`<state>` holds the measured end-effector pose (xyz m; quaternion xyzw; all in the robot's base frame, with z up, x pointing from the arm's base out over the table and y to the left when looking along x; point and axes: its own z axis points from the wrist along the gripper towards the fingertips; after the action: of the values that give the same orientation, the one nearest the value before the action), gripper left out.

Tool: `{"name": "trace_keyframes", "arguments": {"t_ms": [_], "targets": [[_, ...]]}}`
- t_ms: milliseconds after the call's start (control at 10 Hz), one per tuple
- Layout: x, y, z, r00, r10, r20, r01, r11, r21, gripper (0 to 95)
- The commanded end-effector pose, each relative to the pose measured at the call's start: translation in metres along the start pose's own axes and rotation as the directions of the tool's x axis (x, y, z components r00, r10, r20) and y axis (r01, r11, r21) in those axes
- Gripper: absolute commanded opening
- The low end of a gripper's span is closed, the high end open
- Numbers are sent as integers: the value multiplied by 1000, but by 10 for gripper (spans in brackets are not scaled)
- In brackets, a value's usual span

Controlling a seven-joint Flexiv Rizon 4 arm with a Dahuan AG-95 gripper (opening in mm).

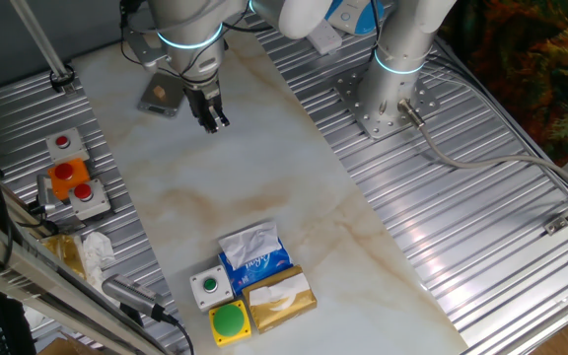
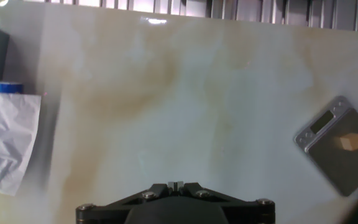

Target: Remove the object from the scale

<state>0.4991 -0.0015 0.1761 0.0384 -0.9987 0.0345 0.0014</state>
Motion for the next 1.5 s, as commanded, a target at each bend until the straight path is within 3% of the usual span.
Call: {"name": "trace_keyframes", "arguments": {"t_ms": [100,500,1000,1200,1400,1500], "targets": [[-2,0,-1,1000,-4,-6,4,1000,-1,0],[-2,0,-2,1000,-4,-8,4,1000,-6,0],[-2,-5,-14,1000,-3,-10,3,1000,-15,0],[-2,-45,-19,999,-51,-7,51,999,-21,0],[-10,-98,-24,995,-104,-11,104,994,-29,0],[-18,-135,-23,990,-140,-11,139,990,-31,0]]}}
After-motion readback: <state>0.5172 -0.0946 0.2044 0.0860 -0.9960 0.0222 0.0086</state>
